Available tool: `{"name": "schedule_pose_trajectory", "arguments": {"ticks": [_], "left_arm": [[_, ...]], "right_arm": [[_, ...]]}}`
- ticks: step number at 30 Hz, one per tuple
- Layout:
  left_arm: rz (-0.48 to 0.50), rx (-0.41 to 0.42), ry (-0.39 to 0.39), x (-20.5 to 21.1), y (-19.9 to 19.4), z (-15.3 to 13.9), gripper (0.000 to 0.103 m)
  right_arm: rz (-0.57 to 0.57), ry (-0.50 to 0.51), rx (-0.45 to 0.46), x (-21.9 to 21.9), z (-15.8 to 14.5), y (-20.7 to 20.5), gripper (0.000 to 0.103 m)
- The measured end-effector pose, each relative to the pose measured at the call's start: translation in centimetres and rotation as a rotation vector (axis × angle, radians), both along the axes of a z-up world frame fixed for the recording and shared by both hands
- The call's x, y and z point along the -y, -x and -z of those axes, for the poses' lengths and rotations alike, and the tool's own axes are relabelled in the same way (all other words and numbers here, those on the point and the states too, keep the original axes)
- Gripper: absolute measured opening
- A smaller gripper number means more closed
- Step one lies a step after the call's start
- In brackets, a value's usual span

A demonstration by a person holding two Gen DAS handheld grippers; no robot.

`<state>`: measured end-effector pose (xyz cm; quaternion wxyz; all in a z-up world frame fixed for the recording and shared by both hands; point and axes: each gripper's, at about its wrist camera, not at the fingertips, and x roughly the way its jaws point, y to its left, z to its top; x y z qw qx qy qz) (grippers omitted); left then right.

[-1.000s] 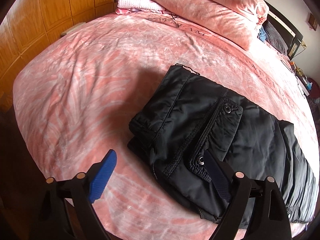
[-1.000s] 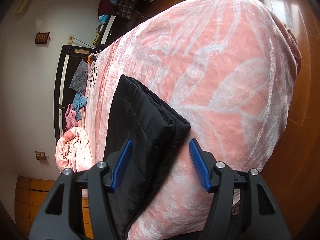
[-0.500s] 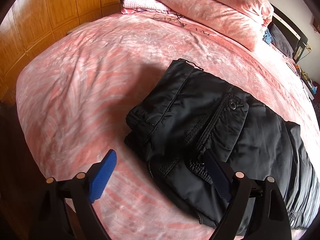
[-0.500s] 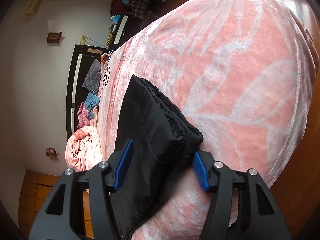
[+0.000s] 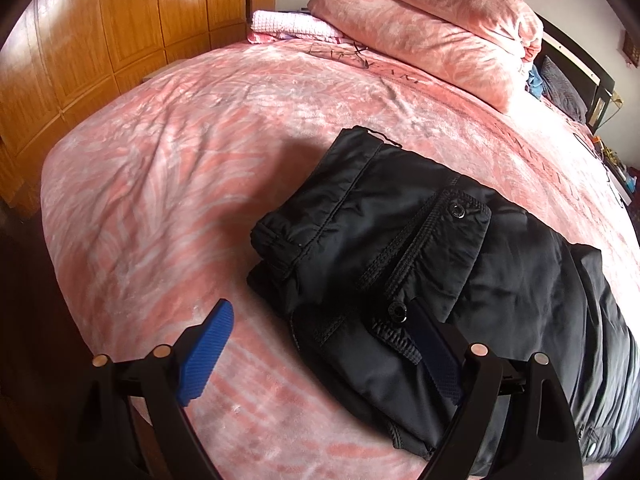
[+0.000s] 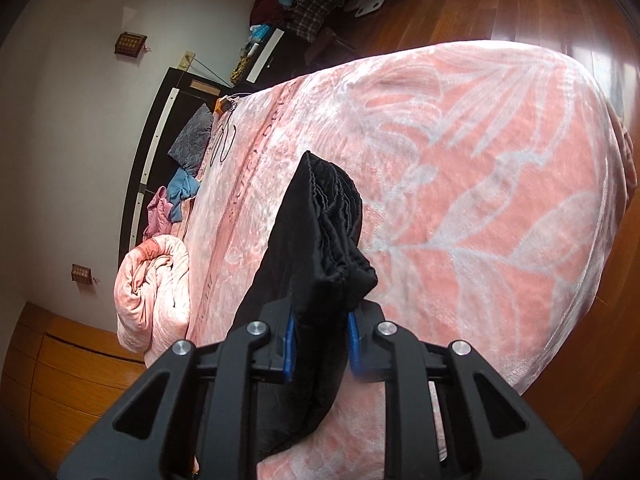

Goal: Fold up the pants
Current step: 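Grasp the end of a pant leg with right gripper and lift it, then hold the pant leg raised above the bed with right gripper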

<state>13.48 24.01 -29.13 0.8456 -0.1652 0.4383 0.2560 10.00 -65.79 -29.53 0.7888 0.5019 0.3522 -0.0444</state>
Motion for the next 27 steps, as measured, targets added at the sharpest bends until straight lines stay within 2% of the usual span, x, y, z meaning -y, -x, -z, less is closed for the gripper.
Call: {"name": "schedule_pose_trajectory", "arguments": {"ticks": [2,10,17,27], "left_arm": [[0.009,0.014,-0.024,0.4,0.2,-0.2,0.089],[-0.003,0.042,-0.005,0.0,0.9,-0.3,0.089],[-0.024,0.071,0.001,0.1,1.8,-0.2,0.089],[0.029,0.091,-0.08,1.7,1.8,-0.8,0.089]], "right_arm": [[-0.007,0.021,0.009,-0.5,-1.1,-0.2,0.019],[-0.066,0.111,0.061,-2.9,-6.0,-1.0,0.018],[-0.101,0.164,0.087,-4.7,-9.2,-1.2,0.018],[-0.144,0.295,0.102,-9.0,-13.5,-1.3,0.018]]}}
